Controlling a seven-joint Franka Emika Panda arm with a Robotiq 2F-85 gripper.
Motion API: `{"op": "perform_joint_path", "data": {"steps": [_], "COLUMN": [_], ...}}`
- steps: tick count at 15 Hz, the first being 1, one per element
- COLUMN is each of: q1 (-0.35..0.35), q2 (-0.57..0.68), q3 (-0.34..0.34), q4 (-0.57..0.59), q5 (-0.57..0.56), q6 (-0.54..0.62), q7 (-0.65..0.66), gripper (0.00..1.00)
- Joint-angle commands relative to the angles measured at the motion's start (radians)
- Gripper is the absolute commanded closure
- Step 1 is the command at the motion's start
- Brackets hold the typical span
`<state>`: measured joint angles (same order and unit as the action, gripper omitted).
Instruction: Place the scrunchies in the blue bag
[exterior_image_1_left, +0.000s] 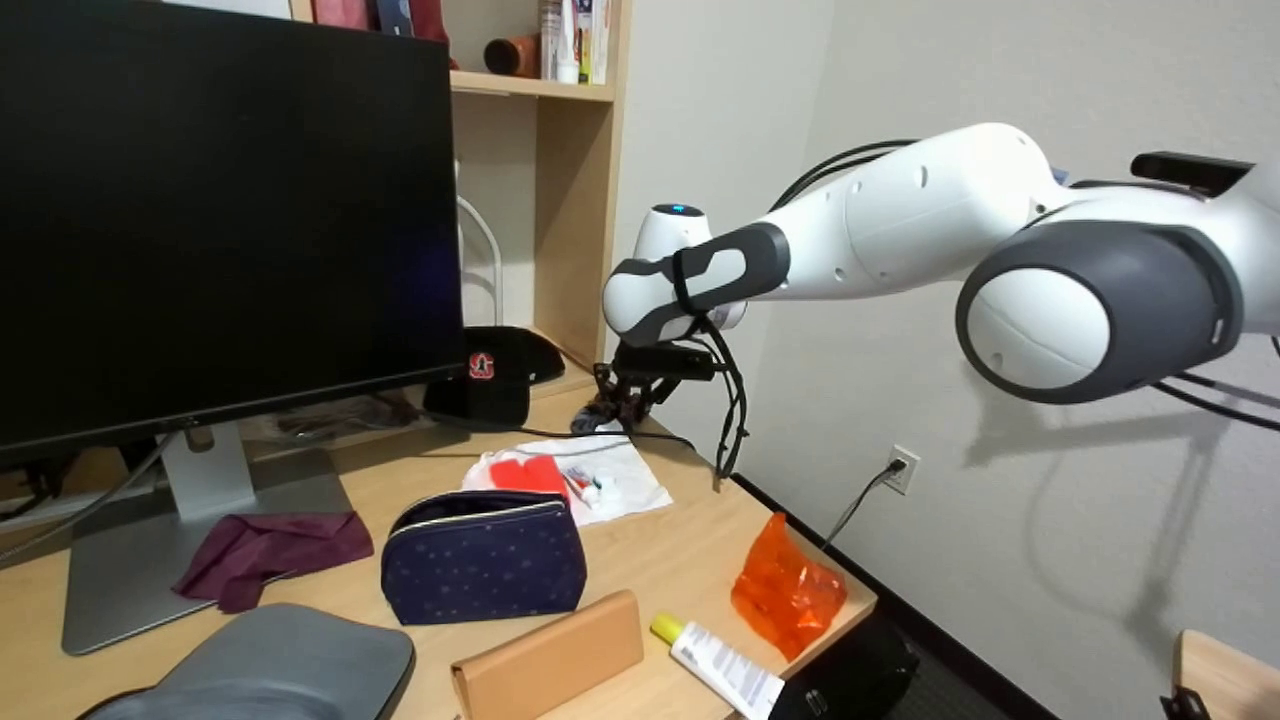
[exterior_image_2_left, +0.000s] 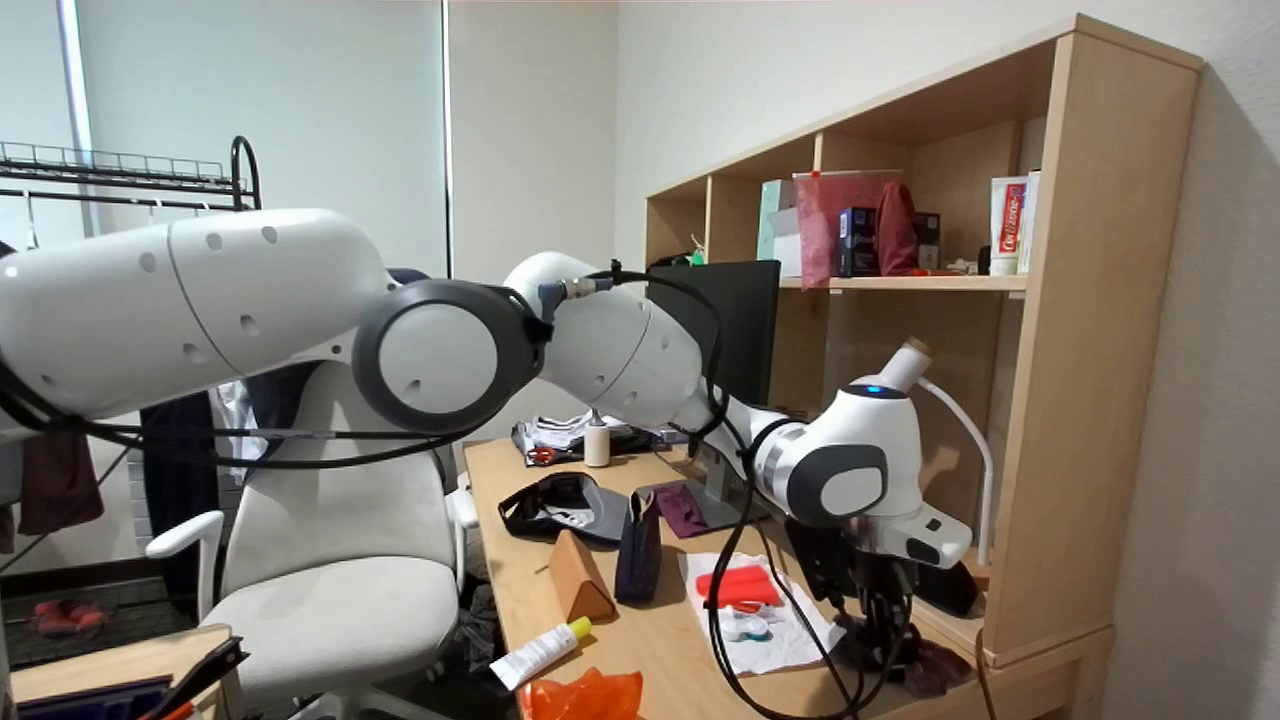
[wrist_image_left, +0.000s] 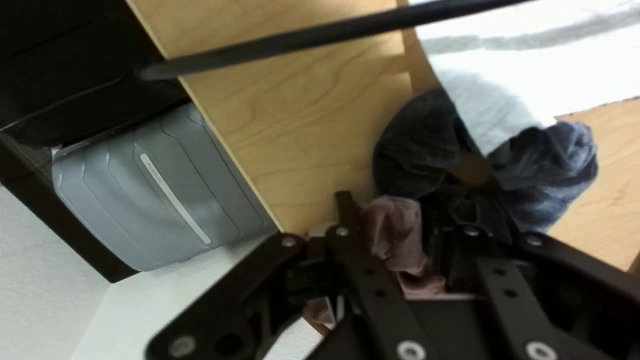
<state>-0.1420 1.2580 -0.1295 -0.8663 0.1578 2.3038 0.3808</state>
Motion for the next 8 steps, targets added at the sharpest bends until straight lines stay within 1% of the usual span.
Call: {"op": "perform_joint_path", "data": {"steps": [1, 5, 6, 7, 8], "q1": [-0.018, -0.013, -0.011, -0.009, -0.011], "q2": [0.008, -0.012, -0.022, -0.03, -0.047], "q3": [0.025, 0.028, 0.026, 0.025, 0.028], "q4": [0.024, 0.005, -0.005, -0.011, -0.026], "q5": [0.012, 0.01, 0.009, 0.008, 0.013], "q6": [-0.009, 0.005, 0.015, 0.02, 0.031], "q7": [-0.037, -0.038, -0.034, -0.03, -0.029], "gripper": [0.89, 0.96, 0.91, 0.93, 0.9]}}
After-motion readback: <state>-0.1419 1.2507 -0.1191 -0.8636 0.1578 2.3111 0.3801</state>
